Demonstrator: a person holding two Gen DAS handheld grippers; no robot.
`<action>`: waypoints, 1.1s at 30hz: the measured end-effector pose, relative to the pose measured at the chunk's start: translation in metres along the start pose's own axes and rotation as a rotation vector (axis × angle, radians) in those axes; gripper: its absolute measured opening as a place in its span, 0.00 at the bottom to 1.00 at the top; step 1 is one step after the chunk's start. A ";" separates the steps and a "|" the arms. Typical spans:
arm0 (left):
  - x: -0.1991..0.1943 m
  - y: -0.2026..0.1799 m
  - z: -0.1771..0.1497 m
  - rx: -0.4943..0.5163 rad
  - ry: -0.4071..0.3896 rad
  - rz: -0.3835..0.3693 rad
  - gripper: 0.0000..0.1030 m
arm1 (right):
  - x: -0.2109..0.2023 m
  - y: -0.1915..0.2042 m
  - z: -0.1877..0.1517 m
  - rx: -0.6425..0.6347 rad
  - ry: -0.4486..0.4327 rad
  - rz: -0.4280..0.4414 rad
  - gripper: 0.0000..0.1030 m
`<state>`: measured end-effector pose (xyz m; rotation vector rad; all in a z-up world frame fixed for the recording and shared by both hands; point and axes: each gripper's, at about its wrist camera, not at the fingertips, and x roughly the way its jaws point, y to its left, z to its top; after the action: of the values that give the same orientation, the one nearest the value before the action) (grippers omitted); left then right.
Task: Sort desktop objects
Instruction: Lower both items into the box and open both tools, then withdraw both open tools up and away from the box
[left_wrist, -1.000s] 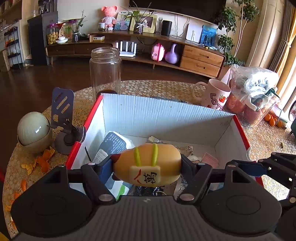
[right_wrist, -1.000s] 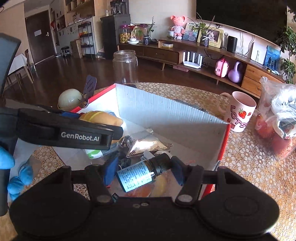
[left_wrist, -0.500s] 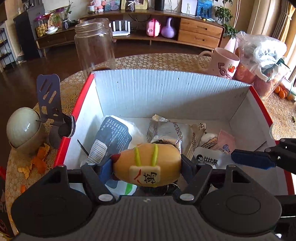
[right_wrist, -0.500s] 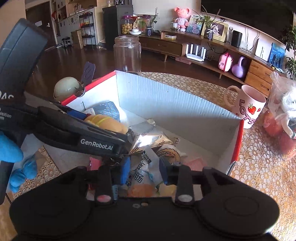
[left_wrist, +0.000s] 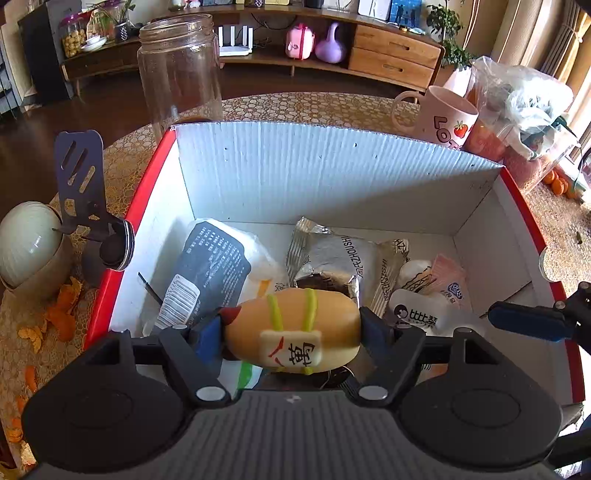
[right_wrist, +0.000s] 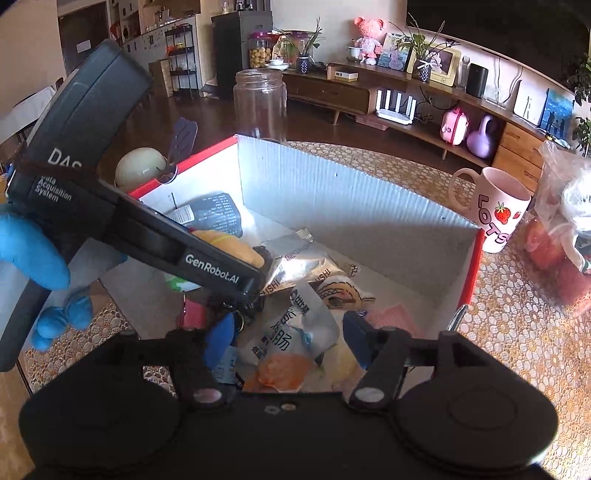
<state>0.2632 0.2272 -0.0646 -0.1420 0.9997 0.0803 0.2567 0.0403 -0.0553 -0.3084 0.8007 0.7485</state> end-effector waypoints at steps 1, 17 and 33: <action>-0.001 0.000 -0.001 0.001 -0.002 0.001 0.73 | -0.001 0.000 0.000 0.000 0.000 0.000 0.63; -0.056 0.002 -0.012 -0.041 -0.100 -0.014 0.73 | -0.034 -0.009 -0.003 0.042 -0.052 0.002 0.70; -0.129 -0.022 -0.053 0.015 -0.319 0.017 0.73 | -0.090 -0.009 -0.018 0.070 -0.153 0.022 0.74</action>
<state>0.1525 0.1969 0.0177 -0.1029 0.6833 0.1073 0.2126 -0.0189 -0.0008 -0.1775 0.6846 0.7535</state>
